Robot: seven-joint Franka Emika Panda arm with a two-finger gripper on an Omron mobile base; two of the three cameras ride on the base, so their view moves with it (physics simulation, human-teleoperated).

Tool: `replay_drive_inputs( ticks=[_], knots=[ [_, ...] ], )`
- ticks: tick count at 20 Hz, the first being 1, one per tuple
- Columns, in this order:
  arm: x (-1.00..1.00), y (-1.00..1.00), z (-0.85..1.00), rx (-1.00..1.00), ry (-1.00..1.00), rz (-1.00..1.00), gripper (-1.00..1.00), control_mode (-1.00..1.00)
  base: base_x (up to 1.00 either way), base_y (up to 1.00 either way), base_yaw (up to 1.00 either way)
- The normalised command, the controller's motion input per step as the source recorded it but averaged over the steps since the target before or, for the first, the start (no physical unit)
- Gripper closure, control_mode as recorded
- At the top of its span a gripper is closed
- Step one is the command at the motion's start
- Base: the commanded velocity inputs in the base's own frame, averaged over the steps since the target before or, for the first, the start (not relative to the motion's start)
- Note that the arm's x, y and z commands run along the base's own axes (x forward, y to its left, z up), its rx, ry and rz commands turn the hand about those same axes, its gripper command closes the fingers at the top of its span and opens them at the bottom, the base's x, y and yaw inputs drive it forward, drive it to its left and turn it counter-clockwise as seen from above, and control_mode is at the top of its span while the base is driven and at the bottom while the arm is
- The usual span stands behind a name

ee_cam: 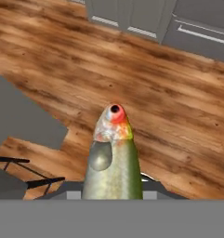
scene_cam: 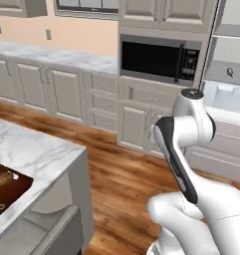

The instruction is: Gather the potato and corn from the fridge and place them on a tray on the dining counter. Then gather the fishs from the fridge and place them on the other tray.

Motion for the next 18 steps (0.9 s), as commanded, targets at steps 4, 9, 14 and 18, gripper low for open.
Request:
replay_drive_inputs(
  ticks=[4, 9, 14, 18],
  knots=[
    [0.0, 0.0, 0.0, 0.0, 0.0, 0.0, 1.0, 1.0, -0.7, 0.67, 0.52],
    [0.0, 0.0, 0.0, 0.0, 0.0, 0.0, 1.0, 1.0, -0.53, 0.8, 0.47],
    [0.0, 0.0, 0.0, 0.0, 0.0, 0.0, 1.0, 1.0, -0.06, 1.0, 0.29],
    [0.0, 0.0, 0.0, 0.0, 0.0, 0.0, 1.0, 1.0, 0.03, 0.96, 0.39]
  ],
)
